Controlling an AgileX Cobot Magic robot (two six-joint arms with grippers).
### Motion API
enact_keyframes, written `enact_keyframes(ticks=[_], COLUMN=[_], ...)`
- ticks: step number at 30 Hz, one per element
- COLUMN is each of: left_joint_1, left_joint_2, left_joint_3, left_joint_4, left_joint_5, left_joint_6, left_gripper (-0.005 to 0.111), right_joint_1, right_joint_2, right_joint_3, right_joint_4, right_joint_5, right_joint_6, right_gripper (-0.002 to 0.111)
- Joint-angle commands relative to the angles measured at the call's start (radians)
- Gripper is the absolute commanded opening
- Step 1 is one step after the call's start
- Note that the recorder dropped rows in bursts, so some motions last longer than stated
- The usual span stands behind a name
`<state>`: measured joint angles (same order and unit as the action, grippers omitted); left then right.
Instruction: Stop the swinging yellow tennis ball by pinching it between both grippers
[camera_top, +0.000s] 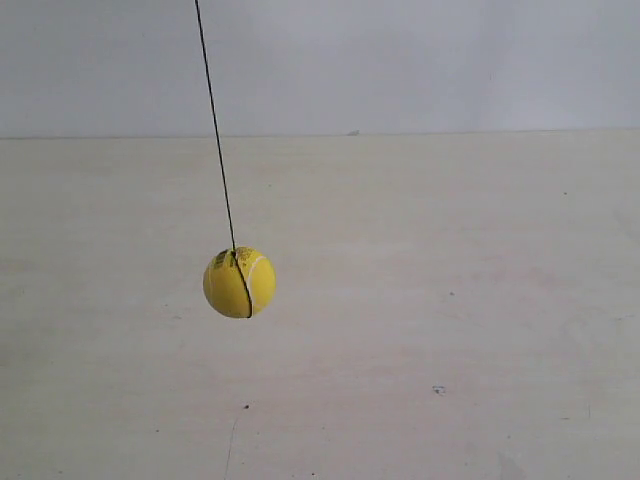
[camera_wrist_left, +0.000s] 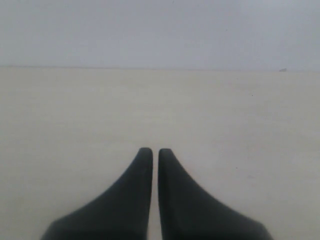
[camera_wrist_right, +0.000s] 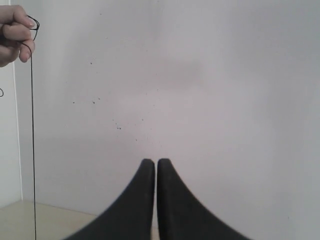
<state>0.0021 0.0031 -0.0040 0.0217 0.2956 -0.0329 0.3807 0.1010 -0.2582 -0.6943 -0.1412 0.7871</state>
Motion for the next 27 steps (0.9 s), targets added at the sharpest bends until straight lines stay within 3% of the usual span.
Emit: enact_keyframes(ticks=[1,8,14,18,24,27], left_joint_1=[-0.003,-0.003,-0.003,-0.003,-0.003,-0.003], left_joint_2=[-0.003,-0.003,-0.003,-0.003,-0.003,-0.003], left_joint_3=[0.004,0.004,0.004,0.004,0.004,0.004], left_joint_4=[-0.004,-0.004,-0.004,-0.004,-0.004,-0.004], left_joint_5=[0.000,0.000,0.000,0.000,-0.001,-0.001], left_joint_6=[0.003,0.003,0.003,0.003,0.003,0.003], left_gripper=[0.005,0.005,0.005,0.005,0.005,0.005], right_joint_1=[-0.001,-0.001,-0.001,-0.011,-0.124,-0.221], right_joint_2=[-0.002,-0.002,-0.101,-0.101,-0.101,-0.101], right_joint_3=[0.002,0.002,0.060,0.144,0.258,0.258], right_joint_4=[0.001,0.031,0.253,0.279,0.379,0.636], right_joint_5=[-0.008,0.005,0.065,0.043,0.024,0.084], right_joint_6=[-0.002,-0.010,-0.161,-0.248,-0.334,-0.504], right_gripper=[0.000,0.000,0.000,0.000,0.000,0.000])
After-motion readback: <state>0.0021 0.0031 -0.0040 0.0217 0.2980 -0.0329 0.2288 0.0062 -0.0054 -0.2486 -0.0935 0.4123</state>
